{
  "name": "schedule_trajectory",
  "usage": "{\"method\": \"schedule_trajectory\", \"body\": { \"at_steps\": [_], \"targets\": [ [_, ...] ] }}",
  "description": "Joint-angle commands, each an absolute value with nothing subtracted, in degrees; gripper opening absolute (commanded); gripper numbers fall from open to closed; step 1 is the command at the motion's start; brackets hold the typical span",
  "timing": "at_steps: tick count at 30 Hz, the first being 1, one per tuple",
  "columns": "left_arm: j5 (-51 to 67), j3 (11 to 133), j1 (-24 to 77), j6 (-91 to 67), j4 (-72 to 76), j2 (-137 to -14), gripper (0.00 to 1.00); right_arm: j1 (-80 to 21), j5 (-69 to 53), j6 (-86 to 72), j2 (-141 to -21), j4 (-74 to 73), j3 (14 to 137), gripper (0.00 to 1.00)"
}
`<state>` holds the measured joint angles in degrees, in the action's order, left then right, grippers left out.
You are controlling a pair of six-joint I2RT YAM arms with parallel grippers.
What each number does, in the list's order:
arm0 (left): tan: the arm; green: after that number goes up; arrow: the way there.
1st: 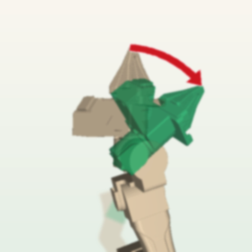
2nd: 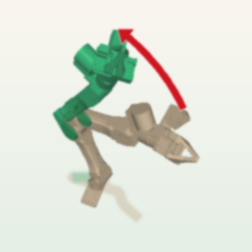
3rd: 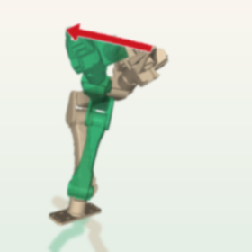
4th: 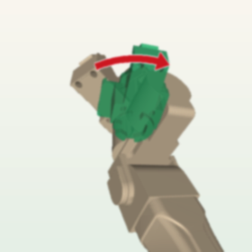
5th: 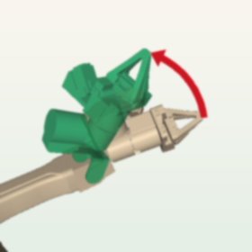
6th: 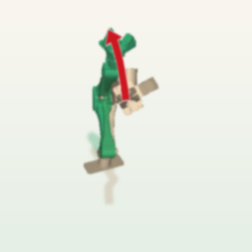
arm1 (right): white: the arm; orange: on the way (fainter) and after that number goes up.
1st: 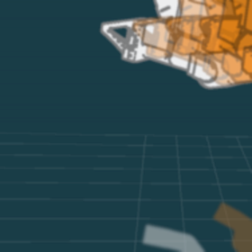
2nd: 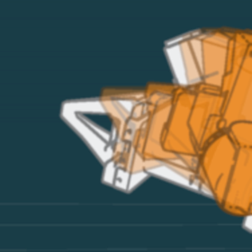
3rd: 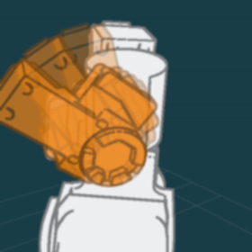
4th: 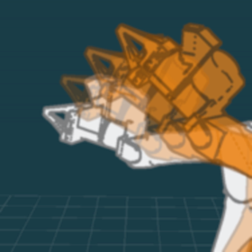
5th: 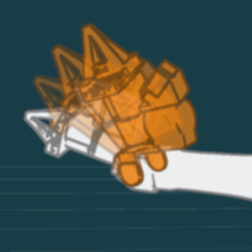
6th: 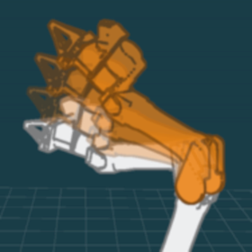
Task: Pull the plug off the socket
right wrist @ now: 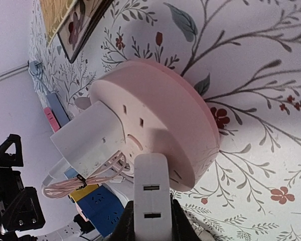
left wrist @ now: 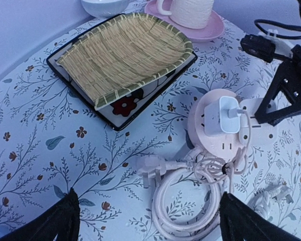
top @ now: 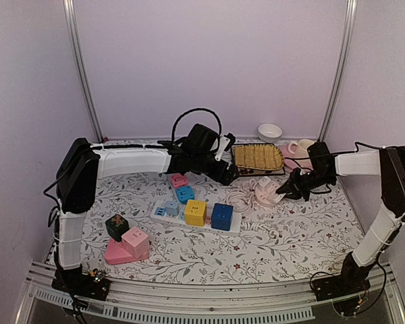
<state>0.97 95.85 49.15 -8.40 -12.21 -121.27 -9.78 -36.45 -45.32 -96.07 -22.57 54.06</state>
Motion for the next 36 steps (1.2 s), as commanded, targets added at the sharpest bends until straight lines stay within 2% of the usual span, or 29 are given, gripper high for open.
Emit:
{"method": "schedule_trajectory", "body": {
  "at_steps": [1,9,17,25,27,36],
  "targets": [
    [3.0,98.9,50.0,-6.7,-14.7,-122.9,0.97,-9.5,-31.9,-25.5,-102.0,-35.6,59.0,0.04],
    [4.5,103.6,50.2,-5.8,-17.5,-126.0,0.94,-10.0,-32.3,-17.8,-107.3,-41.3,66.5,0.05],
    [6.8,108.0,50.2,-7.0,-18.8,-129.1,0.82,-14.8,-32.8,-17.3,-110.8,-42.1,71.0,0.06],
    [5.4,111.7,49.9,-8.2,-20.2,-132.7,0.74,-16.6,-33.7,-19.7,-111.6,-39.7,71.0,0.18],
    [5.2,113.0,49.7,-8.8,-20.7,-133.8,0.72,-16.8,-33.8,-20.5,-111.5,-39.0,71.1,0.24],
    [7.1,118.0,48.8,-10.4,-21.6,-138.0,0.71,-18.0,-33.1,-25.2,-110.4,-35.5,70.9,0.33]
  ]
}}
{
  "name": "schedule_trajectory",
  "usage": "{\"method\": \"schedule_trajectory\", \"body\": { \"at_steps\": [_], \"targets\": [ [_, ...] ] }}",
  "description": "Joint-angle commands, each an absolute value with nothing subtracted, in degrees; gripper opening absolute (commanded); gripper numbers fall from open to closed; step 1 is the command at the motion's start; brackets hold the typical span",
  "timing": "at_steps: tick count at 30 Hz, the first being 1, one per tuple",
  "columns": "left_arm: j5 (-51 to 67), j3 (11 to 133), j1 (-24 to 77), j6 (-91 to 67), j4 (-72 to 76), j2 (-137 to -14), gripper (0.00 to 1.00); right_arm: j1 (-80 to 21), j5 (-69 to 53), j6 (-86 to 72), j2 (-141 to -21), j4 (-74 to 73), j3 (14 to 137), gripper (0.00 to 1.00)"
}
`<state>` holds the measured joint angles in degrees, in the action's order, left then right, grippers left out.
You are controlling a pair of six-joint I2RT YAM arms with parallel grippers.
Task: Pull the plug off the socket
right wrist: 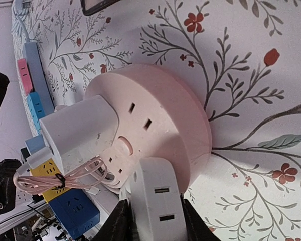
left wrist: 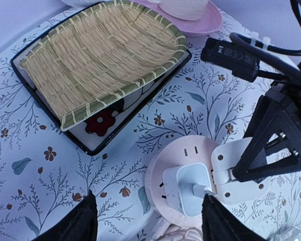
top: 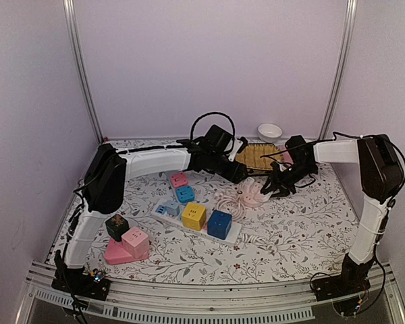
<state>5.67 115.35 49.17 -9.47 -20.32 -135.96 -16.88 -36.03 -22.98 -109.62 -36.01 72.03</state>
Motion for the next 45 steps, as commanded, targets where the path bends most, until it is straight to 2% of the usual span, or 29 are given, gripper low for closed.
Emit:
{"method": "schedule_trajectory", "body": {
  "at_steps": [1,8,19,31,39,45],
  "targets": [
    [7.3,118.3,48.8,-10.6,-21.7,-138.4,0.71,-18.1,-32.8,-25.7,-110.1,-35.2,70.9,0.35],
    [8.2,118.5,48.8,-11.6,-22.2,-139.6,0.71,-18.3,-30.0,-29.3,-106.3,-33.3,69.8,0.44],
    [7.6,116.7,48.9,-12.1,-22.3,-139.6,0.71,-18.2,-32.4,-41.0,-99.3,-22.1,61.5,0.43],
    [5.9,116.2,49.0,-12.0,-24.0,-140.9,0.71,-18.3,-33.7,-50.3,-98.5,-10.1,54.1,0.41],
    [5.2,116.1,49.0,-11.9,-24.7,-141.3,0.70,-18.4,-34.8,-53.5,-99.3,-5.3,52.6,0.35],
    [5.0,116.2,49.0,-12.0,-24.9,-141.6,0.70,-18.3,-36.3,-54.7,-99.8,-3.7,52.5,0.23]
  ]
}}
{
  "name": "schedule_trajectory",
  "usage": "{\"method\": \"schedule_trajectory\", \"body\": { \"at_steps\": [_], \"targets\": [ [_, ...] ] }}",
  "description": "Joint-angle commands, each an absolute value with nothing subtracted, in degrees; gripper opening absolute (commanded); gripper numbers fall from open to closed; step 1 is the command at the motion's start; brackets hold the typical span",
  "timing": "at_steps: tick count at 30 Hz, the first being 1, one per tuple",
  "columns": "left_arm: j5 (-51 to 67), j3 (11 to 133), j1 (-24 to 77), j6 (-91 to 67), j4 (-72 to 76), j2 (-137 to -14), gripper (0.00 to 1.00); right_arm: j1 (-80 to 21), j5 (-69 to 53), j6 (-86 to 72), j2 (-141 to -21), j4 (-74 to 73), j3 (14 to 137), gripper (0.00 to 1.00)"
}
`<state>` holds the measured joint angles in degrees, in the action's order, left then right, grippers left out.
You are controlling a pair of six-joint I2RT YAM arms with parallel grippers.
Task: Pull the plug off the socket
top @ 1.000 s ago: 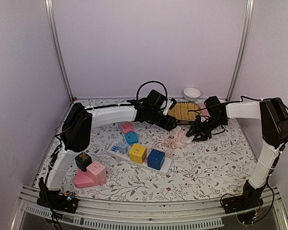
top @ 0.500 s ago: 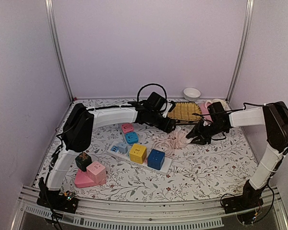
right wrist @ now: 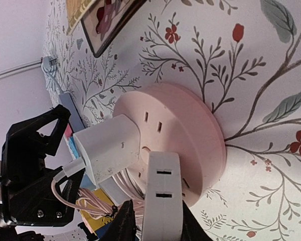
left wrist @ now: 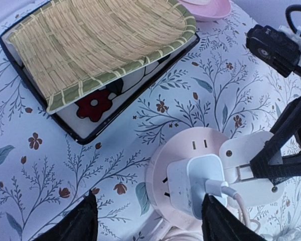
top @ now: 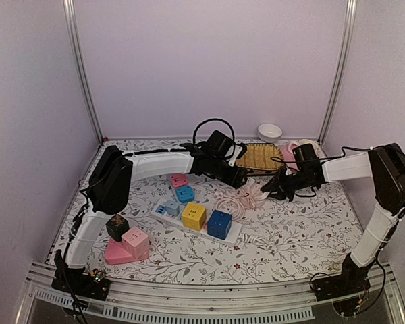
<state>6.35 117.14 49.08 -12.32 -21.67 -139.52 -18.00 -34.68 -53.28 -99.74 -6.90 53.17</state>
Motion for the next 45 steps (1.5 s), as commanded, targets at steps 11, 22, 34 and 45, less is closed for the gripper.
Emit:
{"method": "schedule_trajectory", "body": {
  "at_steps": [11,22,34,45],
  "targets": [
    [4.7,116.5,49.3,-12.2,-25.8,-142.6,0.70,-18.3,-41.7,-58.4,-99.1,5.6,49.3,0.04],
    [3.5,116.4,49.8,-12.1,-27.7,-143.5,0.70,-18.3,-45.4,-64.0,-98.1,20.6,45.5,0.03],
    [2.7,116.1,50.4,-12.0,-29.4,-144.1,0.70,-18.2,-46.2,-65.3,-97.8,28.5,44.5,0.03],
    [3.1,115.9,50.9,-11.5,-29.4,-143.8,0.70,-18.1,-47.9,-67.3,-99.1,35.0,43.5,0.03]
  ]
}}
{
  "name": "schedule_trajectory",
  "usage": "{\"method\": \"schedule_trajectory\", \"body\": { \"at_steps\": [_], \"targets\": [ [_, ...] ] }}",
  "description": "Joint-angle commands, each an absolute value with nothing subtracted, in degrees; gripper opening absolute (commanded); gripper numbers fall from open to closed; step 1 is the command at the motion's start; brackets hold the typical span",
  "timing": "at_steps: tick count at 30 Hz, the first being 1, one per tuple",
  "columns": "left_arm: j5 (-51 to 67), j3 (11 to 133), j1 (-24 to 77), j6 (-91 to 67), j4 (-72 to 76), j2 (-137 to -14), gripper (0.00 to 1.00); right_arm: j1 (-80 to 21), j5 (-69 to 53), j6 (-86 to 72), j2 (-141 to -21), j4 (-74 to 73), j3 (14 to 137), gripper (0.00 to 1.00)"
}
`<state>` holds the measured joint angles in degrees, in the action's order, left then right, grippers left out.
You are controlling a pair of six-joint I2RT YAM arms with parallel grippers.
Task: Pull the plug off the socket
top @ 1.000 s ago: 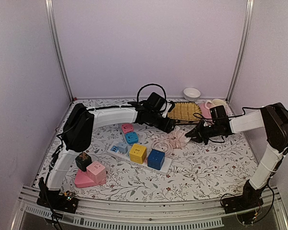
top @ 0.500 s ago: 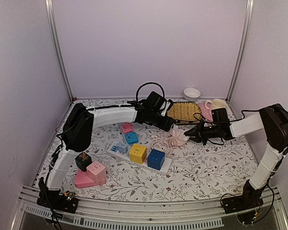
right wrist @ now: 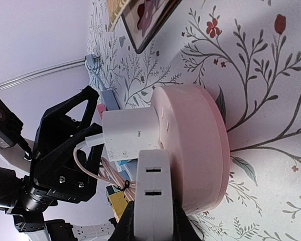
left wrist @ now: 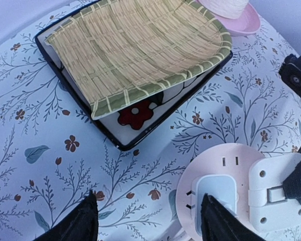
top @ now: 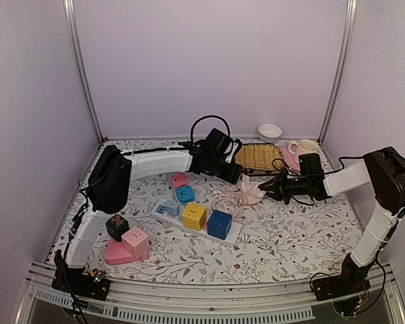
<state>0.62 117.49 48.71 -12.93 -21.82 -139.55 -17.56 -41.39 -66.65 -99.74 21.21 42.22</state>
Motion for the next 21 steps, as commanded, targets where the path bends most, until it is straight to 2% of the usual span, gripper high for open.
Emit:
{"method": "schedule_trajectory", "body": {
  "at_steps": [1,21],
  "targets": [
    [3.1,115.8,51.0,-11.4,-29.4,-143.9,0.70,-18.2,-48.2,-67.4,-99.3,36.0,43.5,0.03],
    [2.8,115.7,51.7,-11.0,-29.8,-144.1,0.70,-18.1,-54.2,-68.6,-103.7,47.5,44.8,0.03]
  ]
}}
